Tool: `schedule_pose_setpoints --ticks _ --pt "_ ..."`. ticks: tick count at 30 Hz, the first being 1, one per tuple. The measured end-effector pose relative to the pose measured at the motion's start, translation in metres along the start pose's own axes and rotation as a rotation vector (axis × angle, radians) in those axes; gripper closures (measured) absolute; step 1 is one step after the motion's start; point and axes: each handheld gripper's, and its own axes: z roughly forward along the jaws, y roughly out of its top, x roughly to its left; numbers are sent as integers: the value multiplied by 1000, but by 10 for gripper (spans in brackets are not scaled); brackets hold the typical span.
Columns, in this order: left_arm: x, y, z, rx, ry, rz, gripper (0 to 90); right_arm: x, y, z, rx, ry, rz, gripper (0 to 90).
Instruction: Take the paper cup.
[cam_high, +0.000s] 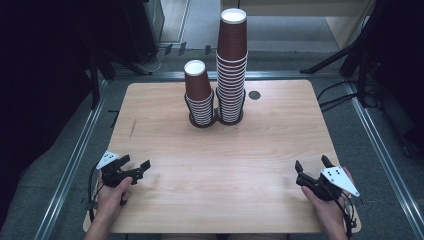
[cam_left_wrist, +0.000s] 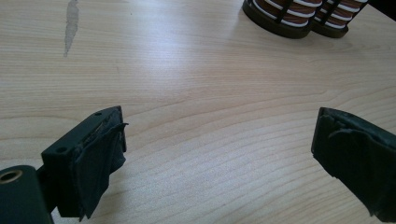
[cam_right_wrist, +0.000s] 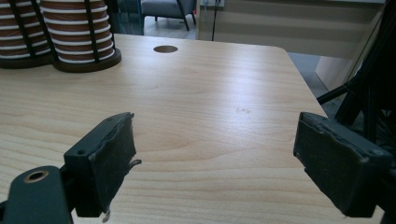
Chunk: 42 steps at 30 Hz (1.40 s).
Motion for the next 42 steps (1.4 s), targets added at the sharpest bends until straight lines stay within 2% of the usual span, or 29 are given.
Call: schedule_pose_setpoints --ticks 4,12,14,18,31,42 --pt "0 0 0 0 0 2 32 6 2 0 -1 12 -26 121" --pt "-1 0 0 -4 2 6 32 13 13 0 -26 26 -22 119" --pt "-1 0 0 -4 3 7 32 16 18 1 -32 19 -37 119" --pt "-1 0 0 -4 2 11 32 21 30 1 -51 35 -37 108" --pt "-1 -1 0 -6 0 11 32 41 74 15 -107 95 -42 102" --pt "-2 -1 0 -7 0 13 32 57 103 21 -144 155 -55 86"
